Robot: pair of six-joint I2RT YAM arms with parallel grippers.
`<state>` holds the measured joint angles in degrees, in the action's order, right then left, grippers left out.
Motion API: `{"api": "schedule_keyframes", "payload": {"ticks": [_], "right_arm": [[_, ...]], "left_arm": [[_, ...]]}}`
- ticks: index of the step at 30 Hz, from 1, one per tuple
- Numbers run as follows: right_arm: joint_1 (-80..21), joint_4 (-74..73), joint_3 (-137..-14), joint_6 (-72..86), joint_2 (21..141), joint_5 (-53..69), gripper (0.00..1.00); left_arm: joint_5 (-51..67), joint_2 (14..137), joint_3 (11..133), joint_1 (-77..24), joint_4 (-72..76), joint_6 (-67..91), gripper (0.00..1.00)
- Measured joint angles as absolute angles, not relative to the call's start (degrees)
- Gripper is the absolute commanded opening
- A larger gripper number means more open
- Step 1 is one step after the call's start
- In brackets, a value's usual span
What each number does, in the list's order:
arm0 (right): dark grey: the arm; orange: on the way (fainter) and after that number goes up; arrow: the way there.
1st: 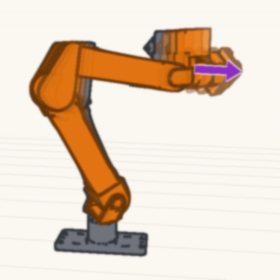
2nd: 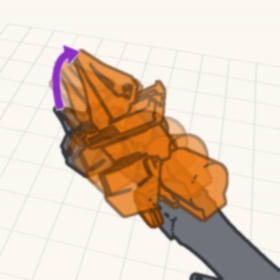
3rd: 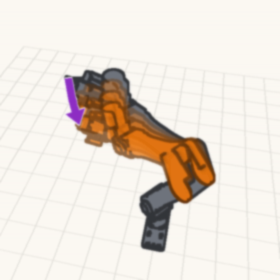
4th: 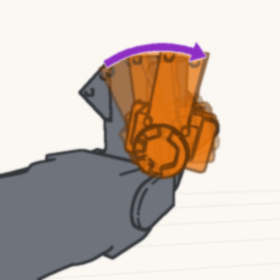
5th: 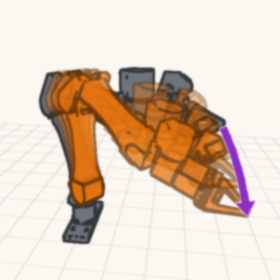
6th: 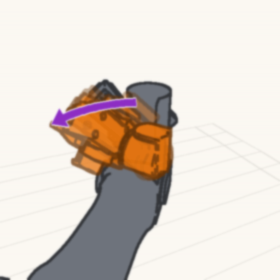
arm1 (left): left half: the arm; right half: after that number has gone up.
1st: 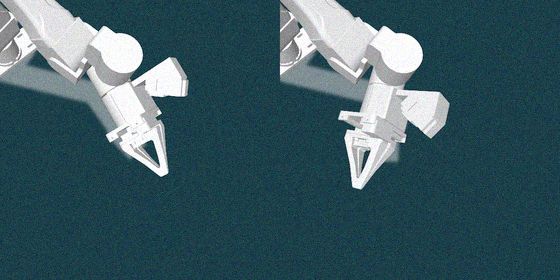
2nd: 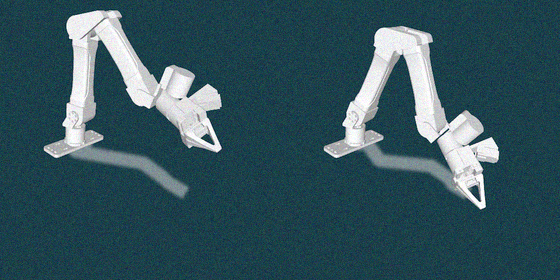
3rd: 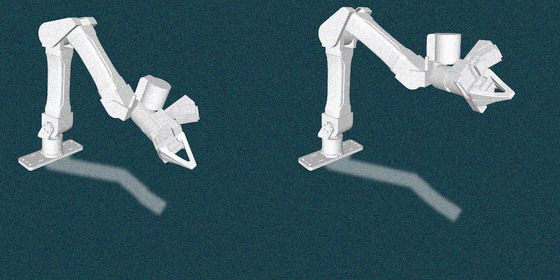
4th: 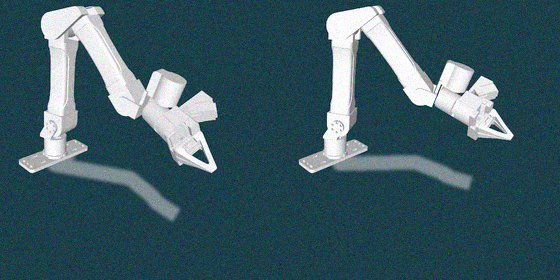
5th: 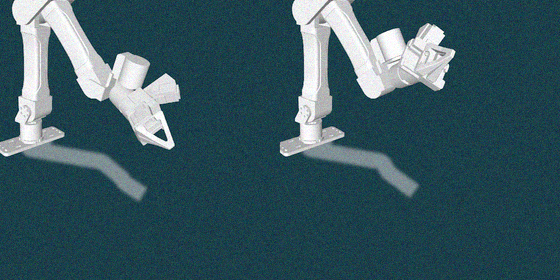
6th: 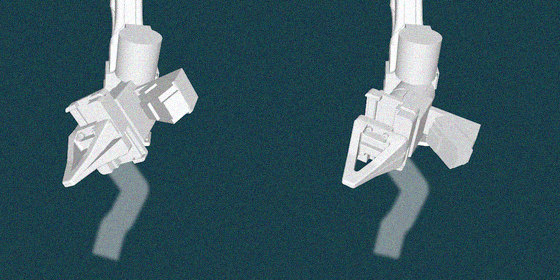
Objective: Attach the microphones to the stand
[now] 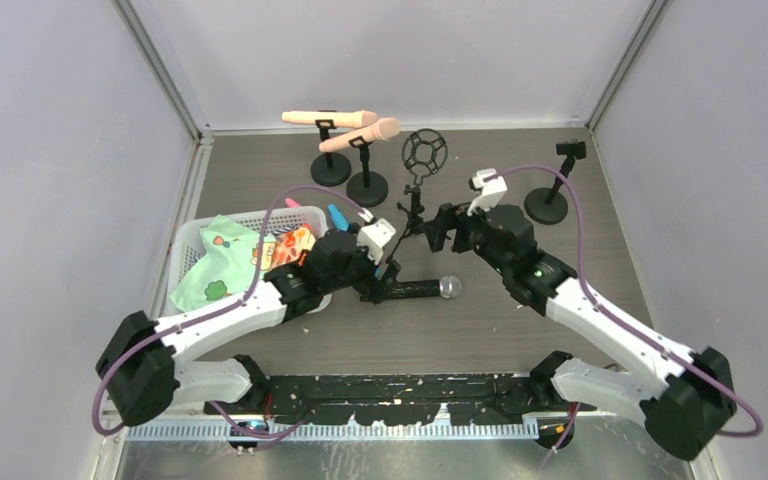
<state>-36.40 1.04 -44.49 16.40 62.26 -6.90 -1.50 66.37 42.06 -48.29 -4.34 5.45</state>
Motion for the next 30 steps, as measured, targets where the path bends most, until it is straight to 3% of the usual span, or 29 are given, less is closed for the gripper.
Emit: {"api": "schedule_keyframes", "payload": {"ticks": [12,26,30], "right_arm": [[-36.4,-11.1,-41.8,18.9,42.6,-10.9,0.88],[-36.4,-15.5,-42.9,17.2,41.7,-13.1,0.87],[-36.4,-15.8,-44.3,16.9,42.1,-13.7,0.88]], "left_arm": [[13.8,85.8,43.4,-50.7,2.5,-6.1,0.85],[15.6,95.0,48.9,-51.4,2.0,-12.7,0.71],[15.5,96.0,49.0,-51.9,1.6,-13.1,0.62]]}}
